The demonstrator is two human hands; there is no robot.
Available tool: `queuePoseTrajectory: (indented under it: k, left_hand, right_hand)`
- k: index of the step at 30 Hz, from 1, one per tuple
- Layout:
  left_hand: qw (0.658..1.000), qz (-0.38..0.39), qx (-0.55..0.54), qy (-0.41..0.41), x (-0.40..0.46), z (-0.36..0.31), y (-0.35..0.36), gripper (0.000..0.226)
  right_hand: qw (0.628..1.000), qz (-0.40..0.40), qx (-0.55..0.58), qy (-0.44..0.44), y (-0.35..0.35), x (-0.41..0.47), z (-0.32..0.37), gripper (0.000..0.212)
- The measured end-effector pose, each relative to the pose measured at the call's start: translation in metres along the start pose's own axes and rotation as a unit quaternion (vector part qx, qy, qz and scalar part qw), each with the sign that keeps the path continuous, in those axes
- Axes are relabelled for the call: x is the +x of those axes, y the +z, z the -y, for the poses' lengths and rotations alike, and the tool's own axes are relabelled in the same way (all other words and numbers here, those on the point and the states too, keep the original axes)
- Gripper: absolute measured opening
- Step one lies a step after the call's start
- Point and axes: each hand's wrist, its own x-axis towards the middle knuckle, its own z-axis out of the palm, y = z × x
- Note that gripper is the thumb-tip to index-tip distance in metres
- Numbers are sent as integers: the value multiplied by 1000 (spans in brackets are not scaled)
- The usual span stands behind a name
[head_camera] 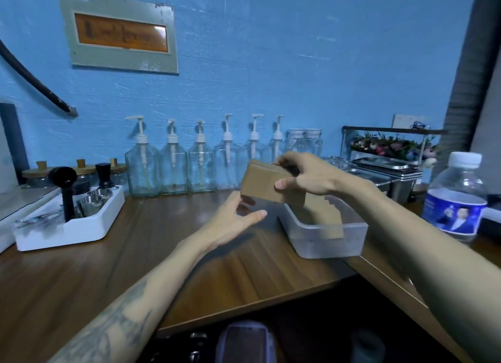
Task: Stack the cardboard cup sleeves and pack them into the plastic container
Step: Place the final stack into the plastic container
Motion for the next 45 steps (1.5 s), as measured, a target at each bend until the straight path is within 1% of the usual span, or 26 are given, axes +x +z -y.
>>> queuePoseTrajectory:
  k: [2, 6, 11, 14, 17, 20, 26, 30, 32, 33, 35, 37, 39, 42, 45]
  left_hand:
    - [1000, 16, 4, 17, 5, -7, 15, 42]
    - [996, 75, -21, 33, 9, -15, 45, 30]
    - [995, 85, -34, 46, 8, -13, 56, 31]
    - [995, 76, -38, 48, 9, -13, 52, 25]
    - [997, 62, -41, 36, 11, -11, 47, 26]
    - [998, 45, -32, 20, 13, -6, 43, 25]
    - [999, 17, -49, 3, 16, -3, 49, 21]
    - [999, -8, -38, 1, 21, -2, 54, 16]
    - [999, -12, -42, -8, 24, -2, 55, 11]
    - [999, -10, -45, -15, 25, -2, 55, 14]
    - [998, 0, -53, -28, 26, -3, 55, 30]
    - [998, 19, -56, -34, 26, -5, 57, 43]
    - [998, 38, -49, -29, 25, -6, 60, 47]
    - [997, 41, -57, -32, 23, -4, 64, 51]
    - [994, 42, -81, -54, 21, -2, 65, 60]
  right_hand:
    - [1000, -2, -13, 12, -9, -9, -8, 39]
    - [998, -12, -39, 37, -21, -28, -24, 42]
    - [996, 0, -72, 59, -26, -42, -36, 41]
    - [996, 5, -58, 66, -25, -46, -40, 41]
    - [996, 6, -44, 71, -25, -48, -42, 42]
    - [996, 21, -34, 75, -21, -48, -44, 40]
    - [994, 48, -18, 95, -16, -47, -49, 40]
    - [991, 65, -26, 110, -20, -48, -54, 40]
    - [989, 78, -49, 116, -20, -48, -57, 40]
    - [987, 85, -62, 119, -20, -49, -58, 40]
    - [985, 96, -81, 123, -16, -48, -60, 41]
    - [981, 108, -106, 121, -9, -46, -60, 47]
    - [976, 123, -131, 121, -3, -41, -60, 50]
    - [971, 144, -141, 125, 5, -35, -62, 46]
    - [970, 143, -153, 121, 11, -31, -65, 42]
